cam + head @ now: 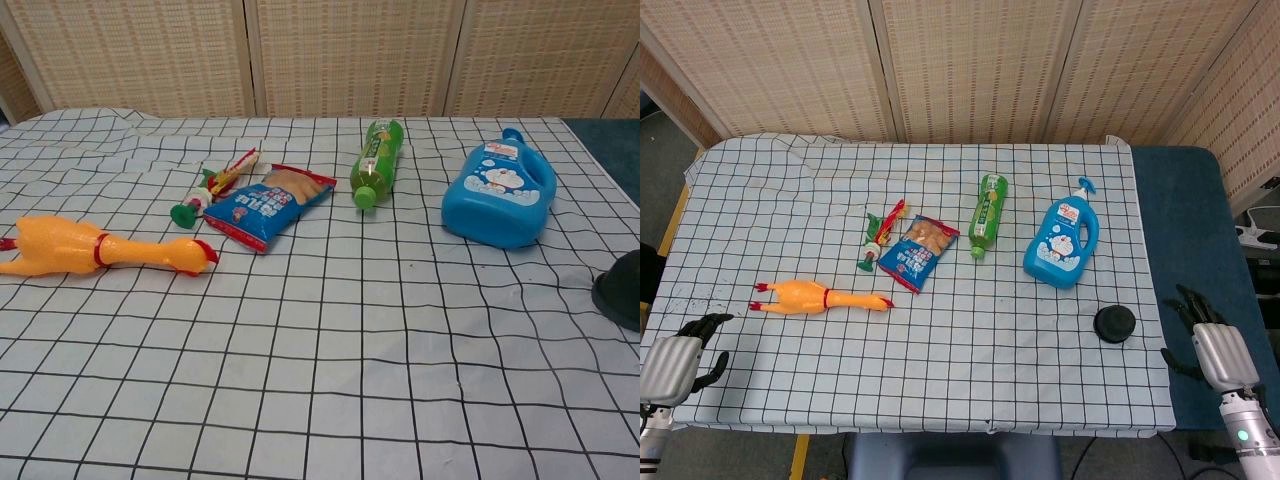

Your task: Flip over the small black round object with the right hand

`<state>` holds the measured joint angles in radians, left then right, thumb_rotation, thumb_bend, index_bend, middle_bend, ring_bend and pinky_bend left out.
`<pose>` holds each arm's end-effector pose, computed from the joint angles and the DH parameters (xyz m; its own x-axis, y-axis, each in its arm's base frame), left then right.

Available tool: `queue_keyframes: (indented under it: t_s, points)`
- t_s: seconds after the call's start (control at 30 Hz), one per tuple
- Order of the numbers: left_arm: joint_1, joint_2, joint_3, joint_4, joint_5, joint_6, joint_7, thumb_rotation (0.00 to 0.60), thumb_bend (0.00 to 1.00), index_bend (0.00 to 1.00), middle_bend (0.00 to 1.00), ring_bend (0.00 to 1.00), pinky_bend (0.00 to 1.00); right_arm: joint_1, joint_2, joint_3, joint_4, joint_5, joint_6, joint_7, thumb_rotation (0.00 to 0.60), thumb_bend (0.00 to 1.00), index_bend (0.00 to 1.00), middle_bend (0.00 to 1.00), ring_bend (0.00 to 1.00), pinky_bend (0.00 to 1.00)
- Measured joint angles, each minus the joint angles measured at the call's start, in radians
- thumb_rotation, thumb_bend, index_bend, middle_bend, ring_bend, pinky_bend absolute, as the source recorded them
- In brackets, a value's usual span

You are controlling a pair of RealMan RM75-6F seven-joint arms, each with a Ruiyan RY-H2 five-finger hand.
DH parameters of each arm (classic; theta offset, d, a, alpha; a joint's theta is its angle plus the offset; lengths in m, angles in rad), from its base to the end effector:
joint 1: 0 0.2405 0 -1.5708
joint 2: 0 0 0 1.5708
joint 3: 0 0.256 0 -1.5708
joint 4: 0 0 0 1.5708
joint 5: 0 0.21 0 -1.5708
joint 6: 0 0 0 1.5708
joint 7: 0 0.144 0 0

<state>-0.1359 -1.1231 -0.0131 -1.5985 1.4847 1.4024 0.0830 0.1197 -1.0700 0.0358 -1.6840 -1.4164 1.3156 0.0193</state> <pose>-0.3139 0.1888 0.1442 0.4813 0.0963 0.8712 0.8765 -0.0466 -0.4791 -0.3152 -0.1854 0.1479 0.3391 -0.1728 0.9247 -0.9354 0.0424 0.3509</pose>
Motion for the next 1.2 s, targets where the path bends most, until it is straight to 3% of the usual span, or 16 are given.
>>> queue_keyframes:
  t_s: [0.27, 0.47, 0.63, 0.87, 1.2]
  points:
    - [0.006, 0.004, -0.001, 0.002, 0.006, 0.014, -0.015, 0.6, 0.43, 0.23, 0.25, 0.31, 0.63, 0.003, -0.009, 0.001, 0.007, 0.015, -0.009, -0.017, 0.6, 0.22, 0.16, 0.0, 0.0, 0.21]
    - [0.004, 0.004, -0.001, 0.011, 0.004, 0.006, -0.027, 0.6, 0.43, 0.23, 0.25, 0.31, 0.63, 0.004, -0.024, 0.013, 0.025, 0.037, -0.002, -0.04, 0.6, 0.22, 0.08, 0.0, 0.0, 0.21]
    - [0.011, 0.007, -0.003, 0.0, 0.013, 0.032, -0.023, 0.6, 0.43, 0.23, 0.25, 0.31, 0.63, 0.004, -0.042, 0.01, 0.049, 0.031, 0.002, -0.066, 0.6, 0.13, 0.0, 0.0, 0.0, 0.2]
    - [0.018, 0.009, -0.004, -0.003, 0.024, 0.05, -0.029, 0.6, 0.43, 0.23, 0.25, 0.31, 0.63, 0.013, -0.058, 0.005, 0.076, 0.031, -0.016, -0.082, 0.6, 0.11, 0.0, 0.0, 0.0, 0.15]
    - [0.025, 0.016, -0.013, -0.001, 0.005, 0.055, -0.052, 0.6, 0.43, 0.23, 0.25, 0.31, 0.63, 0.099, -0.18, 0.018, 0.265, 0.073, -0.19, -0.025, 0.6, 0.11, 0.0, 0.0, 0.0, 0.14]
